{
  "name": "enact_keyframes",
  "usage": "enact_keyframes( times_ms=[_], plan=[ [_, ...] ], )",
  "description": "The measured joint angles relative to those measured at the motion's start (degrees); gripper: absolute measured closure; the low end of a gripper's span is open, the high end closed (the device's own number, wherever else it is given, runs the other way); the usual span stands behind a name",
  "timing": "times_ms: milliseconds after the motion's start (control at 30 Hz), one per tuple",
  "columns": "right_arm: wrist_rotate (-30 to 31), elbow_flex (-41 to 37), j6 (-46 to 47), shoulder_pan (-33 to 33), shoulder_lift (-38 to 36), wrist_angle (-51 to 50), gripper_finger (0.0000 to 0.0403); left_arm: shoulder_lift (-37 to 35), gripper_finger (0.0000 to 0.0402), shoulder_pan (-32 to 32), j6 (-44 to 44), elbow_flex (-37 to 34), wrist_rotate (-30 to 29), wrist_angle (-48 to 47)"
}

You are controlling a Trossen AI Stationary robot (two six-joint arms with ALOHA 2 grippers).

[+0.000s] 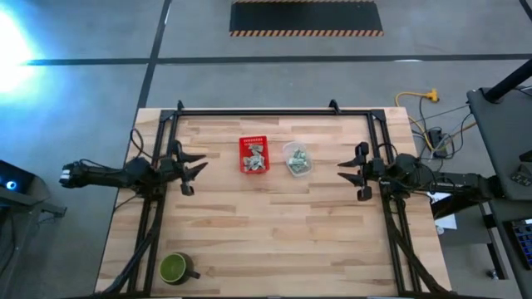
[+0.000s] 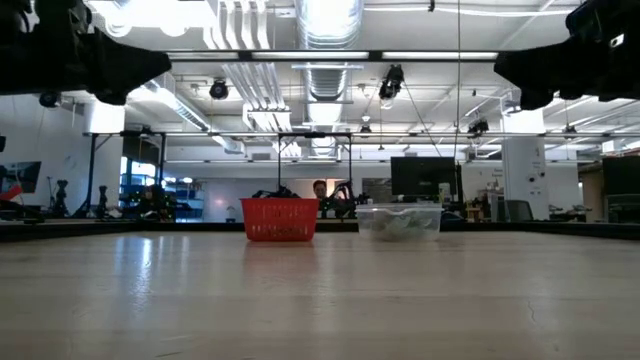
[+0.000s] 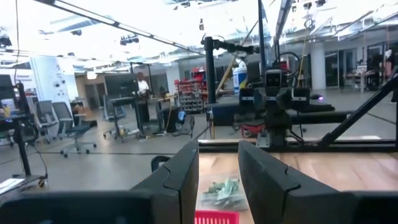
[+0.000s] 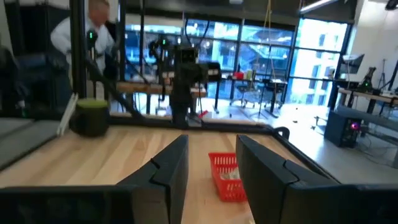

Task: Pick and place items into bin
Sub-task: Return to Home Position

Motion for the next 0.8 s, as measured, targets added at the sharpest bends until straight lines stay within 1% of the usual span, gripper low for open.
enact_keyframes(
  times_ms=[167, 333, 533, 600, 700, 800],
  plan=[
    [0.0, -0.3, 2.8, 0.0, -1.8, -1.1, 0.0275, -3.8, 0.0304, 0.0, -1.0, 0.0, 0.2, -5.3],
    [0.0, -0.6, 5.0, 1.4, -1.2, -2.6, 0.0273, -6.8, 0.0304, 0.0, -3.1, -0.1, 0.2, -11.1],
    [0.6, -0.6, 3.1, 6.1, -1.0, -1.9, 0.028, -7.5, 0.0304, 0.0, -3.1, -0.1, 0.3, -11.3],
    [2.1, -0.6, 2.4, 7.5, -1.0, -2.1, 0.0282, -7.4, 0.0304, 0.0, -2.9, -0.1, 0.3, -11.6],
    [5.8, -0.6, 1.7, 8.4, -1.0, -2.9, 0.0282, -7.5, 0.0304, 0.0, -2.8, -0.1, 0.4, -12.5],
    [6.4, -0.6, 1.6, 8.5, -1.0, -4.1, 0.028, -7.5, 0.0304, 0.0, -2.9, -0.1, 1.5, -14.4]
  ],
)
